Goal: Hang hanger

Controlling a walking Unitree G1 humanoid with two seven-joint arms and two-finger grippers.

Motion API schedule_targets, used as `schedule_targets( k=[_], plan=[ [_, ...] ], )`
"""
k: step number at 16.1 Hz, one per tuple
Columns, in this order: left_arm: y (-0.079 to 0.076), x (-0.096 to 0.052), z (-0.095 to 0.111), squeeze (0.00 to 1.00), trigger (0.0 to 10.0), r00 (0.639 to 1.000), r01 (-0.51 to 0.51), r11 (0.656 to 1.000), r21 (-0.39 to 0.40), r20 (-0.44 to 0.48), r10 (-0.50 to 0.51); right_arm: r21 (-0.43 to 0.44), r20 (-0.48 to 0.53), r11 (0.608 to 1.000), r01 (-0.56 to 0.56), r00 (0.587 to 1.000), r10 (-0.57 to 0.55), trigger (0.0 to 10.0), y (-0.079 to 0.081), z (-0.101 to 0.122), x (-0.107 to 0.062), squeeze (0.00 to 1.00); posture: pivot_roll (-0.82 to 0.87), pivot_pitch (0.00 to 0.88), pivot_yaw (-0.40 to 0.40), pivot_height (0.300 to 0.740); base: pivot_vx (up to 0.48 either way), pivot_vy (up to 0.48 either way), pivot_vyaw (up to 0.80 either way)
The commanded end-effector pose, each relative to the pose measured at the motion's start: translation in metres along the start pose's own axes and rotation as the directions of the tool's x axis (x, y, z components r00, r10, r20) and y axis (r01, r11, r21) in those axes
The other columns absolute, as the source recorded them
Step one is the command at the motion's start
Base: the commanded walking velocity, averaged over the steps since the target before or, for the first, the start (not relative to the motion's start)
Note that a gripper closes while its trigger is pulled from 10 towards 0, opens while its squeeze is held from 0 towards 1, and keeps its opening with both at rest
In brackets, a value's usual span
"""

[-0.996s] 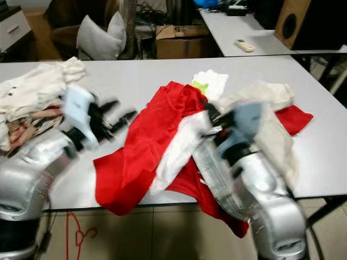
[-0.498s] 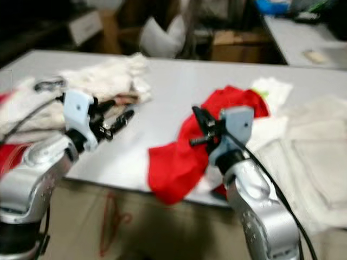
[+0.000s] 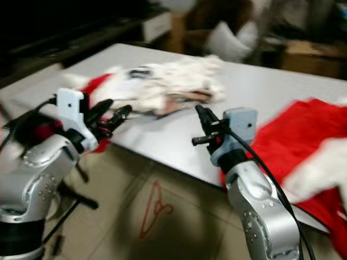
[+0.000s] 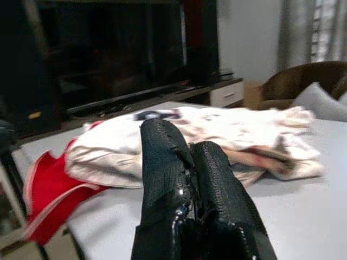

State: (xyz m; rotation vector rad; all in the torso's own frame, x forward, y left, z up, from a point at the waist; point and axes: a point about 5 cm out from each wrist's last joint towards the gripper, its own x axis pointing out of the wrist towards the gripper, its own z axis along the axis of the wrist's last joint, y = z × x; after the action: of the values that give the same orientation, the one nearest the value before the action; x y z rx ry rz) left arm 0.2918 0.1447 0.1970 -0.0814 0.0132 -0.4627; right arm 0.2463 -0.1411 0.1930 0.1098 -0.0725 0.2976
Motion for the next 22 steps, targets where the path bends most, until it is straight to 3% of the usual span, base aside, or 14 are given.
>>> schedule_targets(
  k=[1, 4, 7, 10, 12, 16, 18, 22],
  plan=[
    [0.003, -0.003, -0.004, 0.0, 10.0, 0.999, -0.024, 1.0, 0.004, -0.022, 0.024, -0.006, -0.028, 0.999, -0.033, 0.999, 0.033, 10.0, 0.001, -0.004, 0.0, 0.0, -0.09, 0.0, 0.058, 0.74, 0.0, 0.0, 0.8],
    [0.0, -0.01, -0.008, 0.0, 10.0, 0.999, -0.019, 1.0, 0.012, -0.041, 0.019, -0.011, -0.059, 0.999, -0.045, 0.997, 0.044, 10.0, -0.003, -0.01, -0.001, 0.0, -0.08, 0.0, 0.053, 0.74, 0.0, 0.0, 0.8],
    [0.0, -0.015, -0.022, 0.0, 10.0, 0.996, -0.03, 0.998, 0.046, -0.084, 0.034, -0.007, -0.119, 1.0, 0.008, 0.993, -0.009, 10.0, -0.018, -0.028, -0.007, 0.0, -0.08, 0.0, 0.047, 0.74, 0.0, 0.0, 0.8],
    [-0.004, -0.014, -0.021, 0.0, 10.0, 0.997, -0.031, 0.999, 0.021, -0.072, 0.032, 0.016, -0.137, 1.0, 0.009, 0.99, -0.007, 10.0, -0.02, -0.033, -0.008, 0.0, -0.08, 0.0, 0.043, 0.74, 0.0, 0.0, 0.8],
    [-0.005, -0.015, -0.026, 0.0, 10.0, 0.995, -0.016, 0.998, 0.064, -0.099, 0.022, 0.032, -0.153, 0.999, 0.014, 0.988, -0.009, 10.0, -0.019, -0.041, -0.009, 0.0, -0.08, 0.0, 0.041, 0.74, 0.0, 0.0, 0.8],
    [-0.001, -0.015, -0.035, 0.0, 10.0, 0.991, -0.046, 0.996, 0.078, -0.125, 0.055, 0.043, -0.184, 0.995, 0.09, 0.98, -0.08, 10.0, -0.025, -0.053, -0.014, 0.0, -0.08, 0.0, 0.045, 0.74, 0.0, 0.0, 0.8],
    [-0.002, -0.015, -0.035, 0.0, 10.0, 0.993, -0.044, 0.997, 0.062, -0.103, 0.05, 0.048, -0.196, 0.981, 0.19, 0.965, -0.177, 10.0, -0.036, -0.058, -0.02, 0.0, -0.08, 0.0, 0.042, 0.74, 0.0, 0.0, 0.0],
    [-0.005, -0.014, -0.036, 0.0, 10.0, 0.994, -0.021, 0.998, 0.058, -0.106, 0.027, 0.009, -0.2, 0.978, 0.209, 0.959, -0.203, 10.0, -0.037, -0.062, -0.022, 0.0, -0.08, 0.0, 0.047, 0.74, 0.277, 0.0, 0.0]
  ],
)
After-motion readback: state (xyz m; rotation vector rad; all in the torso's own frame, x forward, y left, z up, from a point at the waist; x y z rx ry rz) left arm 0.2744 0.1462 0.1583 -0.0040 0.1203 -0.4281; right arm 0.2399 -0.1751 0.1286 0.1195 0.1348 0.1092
